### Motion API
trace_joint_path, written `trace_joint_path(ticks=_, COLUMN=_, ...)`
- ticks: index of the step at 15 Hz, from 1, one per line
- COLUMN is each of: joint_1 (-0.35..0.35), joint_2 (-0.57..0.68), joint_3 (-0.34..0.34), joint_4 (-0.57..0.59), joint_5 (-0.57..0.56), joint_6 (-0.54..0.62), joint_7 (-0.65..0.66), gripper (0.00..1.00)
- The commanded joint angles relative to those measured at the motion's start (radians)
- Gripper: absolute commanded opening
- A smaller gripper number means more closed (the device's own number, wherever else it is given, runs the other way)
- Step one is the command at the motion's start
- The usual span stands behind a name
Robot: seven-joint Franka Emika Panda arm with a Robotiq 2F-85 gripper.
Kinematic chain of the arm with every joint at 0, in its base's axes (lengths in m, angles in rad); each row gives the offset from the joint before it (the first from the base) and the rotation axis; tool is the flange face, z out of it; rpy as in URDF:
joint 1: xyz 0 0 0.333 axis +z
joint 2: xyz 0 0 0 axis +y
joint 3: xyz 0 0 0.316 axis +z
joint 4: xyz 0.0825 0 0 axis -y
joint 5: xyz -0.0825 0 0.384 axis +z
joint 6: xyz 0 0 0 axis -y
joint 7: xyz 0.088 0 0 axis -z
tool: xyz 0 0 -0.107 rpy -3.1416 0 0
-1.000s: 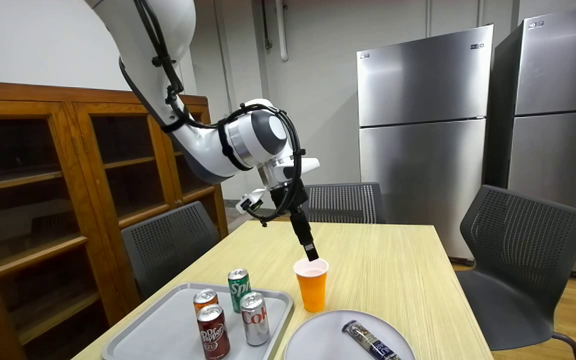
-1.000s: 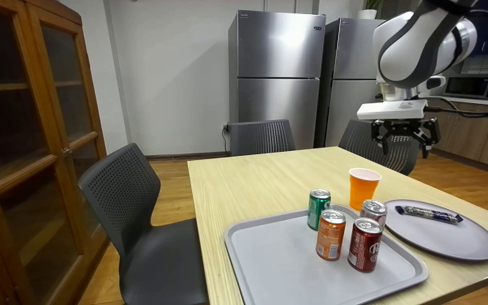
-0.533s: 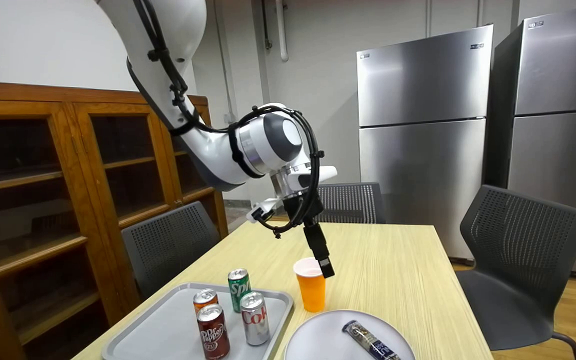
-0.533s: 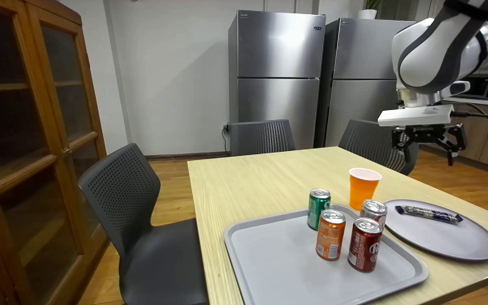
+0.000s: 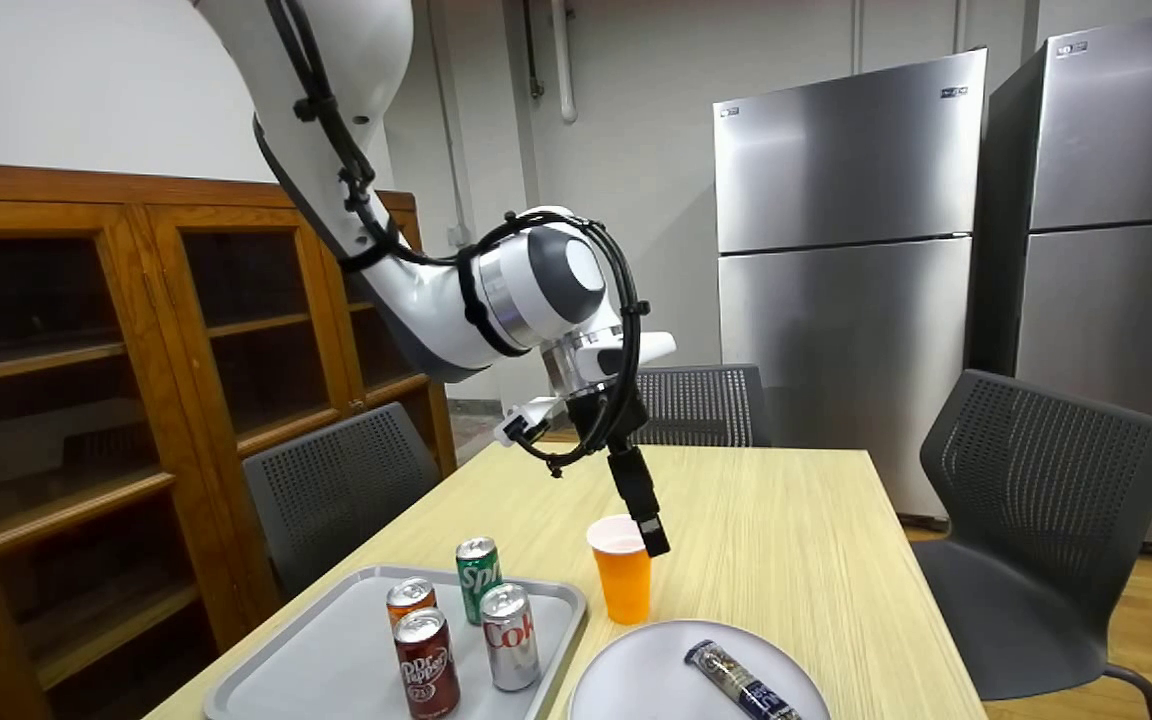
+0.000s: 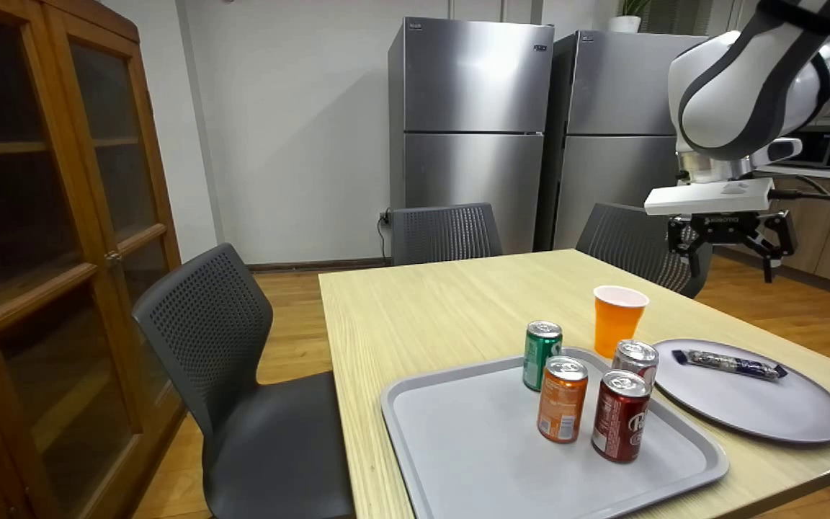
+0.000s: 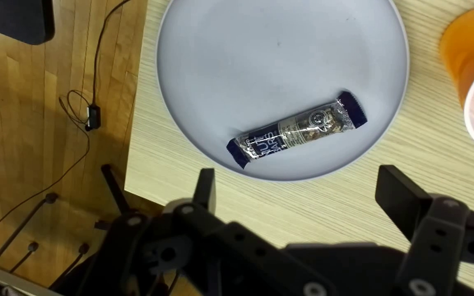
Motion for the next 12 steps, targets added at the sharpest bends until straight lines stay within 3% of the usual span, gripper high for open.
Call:
trace_joint_path(ticks=1, joint_1=-0.013, joint_2=-0.001, joint_3=0.013, joint_4=0.002, joint_5=-0.003, joint_6=-0.003, joint_7=0.001, gripper=1.0)
trace_joint_path(ticks=8, joint_1=-0.013, joint_2=-0.001, joint_3=0.013, joint_4=0.001, joint_5=-0.003, joint_6=-0.003, joint_7=0.001, gripper=1.0)
trace_joint_path(ticks=12, joint_1=-0.027, joint_2=0.03, joint_3=0.009, joint_4=0.024, joint_5=0.054, joint_6=0.007, joint_7=0.022, gripper=1.0)
